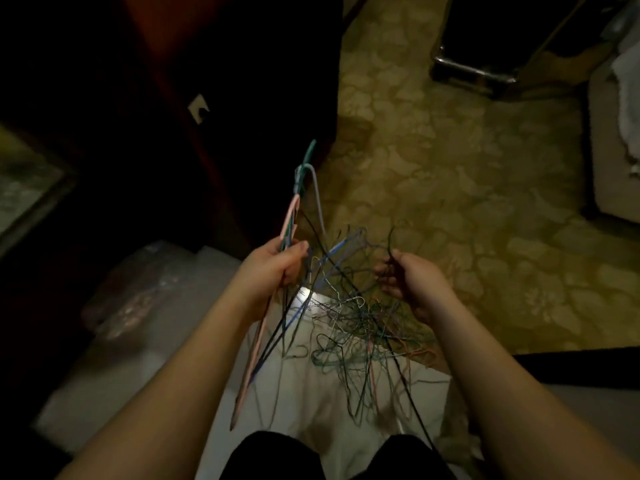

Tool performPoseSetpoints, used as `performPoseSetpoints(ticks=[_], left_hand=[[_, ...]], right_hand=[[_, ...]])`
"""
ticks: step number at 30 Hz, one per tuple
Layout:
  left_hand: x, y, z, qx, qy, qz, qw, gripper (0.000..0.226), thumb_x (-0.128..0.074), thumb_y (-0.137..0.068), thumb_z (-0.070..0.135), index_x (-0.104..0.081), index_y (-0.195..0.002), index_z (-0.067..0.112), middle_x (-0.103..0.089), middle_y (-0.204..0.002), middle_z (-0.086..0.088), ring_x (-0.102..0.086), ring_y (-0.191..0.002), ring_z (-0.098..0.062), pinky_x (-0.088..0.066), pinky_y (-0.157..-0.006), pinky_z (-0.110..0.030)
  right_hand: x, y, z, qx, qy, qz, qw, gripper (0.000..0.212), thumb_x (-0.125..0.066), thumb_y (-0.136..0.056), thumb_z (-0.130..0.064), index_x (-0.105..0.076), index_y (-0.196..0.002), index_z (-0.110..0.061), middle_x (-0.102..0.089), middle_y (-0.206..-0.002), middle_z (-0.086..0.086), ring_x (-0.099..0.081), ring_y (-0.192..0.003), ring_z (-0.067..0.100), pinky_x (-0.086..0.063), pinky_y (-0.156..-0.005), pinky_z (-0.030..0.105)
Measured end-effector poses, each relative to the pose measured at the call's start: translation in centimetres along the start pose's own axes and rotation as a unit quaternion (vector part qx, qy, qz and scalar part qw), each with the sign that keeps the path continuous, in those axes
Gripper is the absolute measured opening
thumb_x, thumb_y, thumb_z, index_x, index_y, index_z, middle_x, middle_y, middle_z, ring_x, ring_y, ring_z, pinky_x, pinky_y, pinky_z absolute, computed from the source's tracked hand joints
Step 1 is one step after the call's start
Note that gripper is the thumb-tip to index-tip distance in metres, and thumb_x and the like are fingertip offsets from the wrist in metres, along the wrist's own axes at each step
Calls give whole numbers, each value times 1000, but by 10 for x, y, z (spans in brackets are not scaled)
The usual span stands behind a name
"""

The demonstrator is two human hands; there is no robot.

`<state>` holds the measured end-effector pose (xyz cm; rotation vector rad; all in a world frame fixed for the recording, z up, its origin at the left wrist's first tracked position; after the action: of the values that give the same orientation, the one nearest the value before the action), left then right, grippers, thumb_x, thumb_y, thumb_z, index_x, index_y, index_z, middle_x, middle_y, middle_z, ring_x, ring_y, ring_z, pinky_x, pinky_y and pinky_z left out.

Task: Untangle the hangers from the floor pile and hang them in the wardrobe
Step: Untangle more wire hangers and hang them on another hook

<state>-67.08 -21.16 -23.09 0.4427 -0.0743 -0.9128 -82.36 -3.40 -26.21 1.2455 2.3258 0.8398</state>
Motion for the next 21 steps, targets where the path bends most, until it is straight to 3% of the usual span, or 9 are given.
performPoseSetpoints(ticks=[5,10,14,18,21], left_hand=[[33,102,58,0,81,85,993,11,-54,-97,11,-52,-86,13,-34,-58,6,-28,-49,-7,-28,-44,-15],[63,204,88,-14,149,168,974,10,-54,-97,10,-54,-87,11,-33,-57,3,-31,-45,-6,-26,-44,-19],[84,288,94,-24,142,227,963,13,-54,-99,19,-50,-88,13,-35,-55,6,-31,-47,-10,-30,-52,-24],[99,371,92,-34,133,295,946,16,-54,-99,24,-47,-90,12,-35,-58,3,-32,-52,-13,-31,-57,-26],[108,438,86,-41,163,362,917,11,-55,-98,21,-53,-94,11,-38,-62,0,-35,-55,-13,-31,-58,-27]], right_hand=[[-45,91,-35,-38,96,-57,993,27,-38,-105,-27,-58,-101,-10,-68,-77,3,-64,-67,16,-47,-57,26],[-84,174,-51,-65,153,-121,979,24,-37,-104,-21,-57,-98,-9,-66,-78,8,-61,-63,15,-45,-61,29],[-111,220,-47,-57,209,-168,962,30,-34,-101,-21,-61,-103,-8,-68,-80,7,-63,-68,19,-45,-65,29],[-143,267,-32,-60,268,-254,927,32,-33,-99,-15,-61,-112,-5,-67,-84,9,-62,-71,21,-49,-68,31],[-172,306,-15,-40,349,-322,879,30,-36,-101,-15,-60,-116,-7,-68,-93,10,-65,-83,23,-52,-70,33]])
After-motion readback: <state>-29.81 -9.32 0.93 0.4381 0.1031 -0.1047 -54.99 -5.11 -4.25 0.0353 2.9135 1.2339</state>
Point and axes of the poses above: each hand's wrist, its own y-axis away from the middle knuckle, its own x-axis out of the back of the hand, z = x × y, the point moved 5 cm from there along -y, towards the middle knuckle
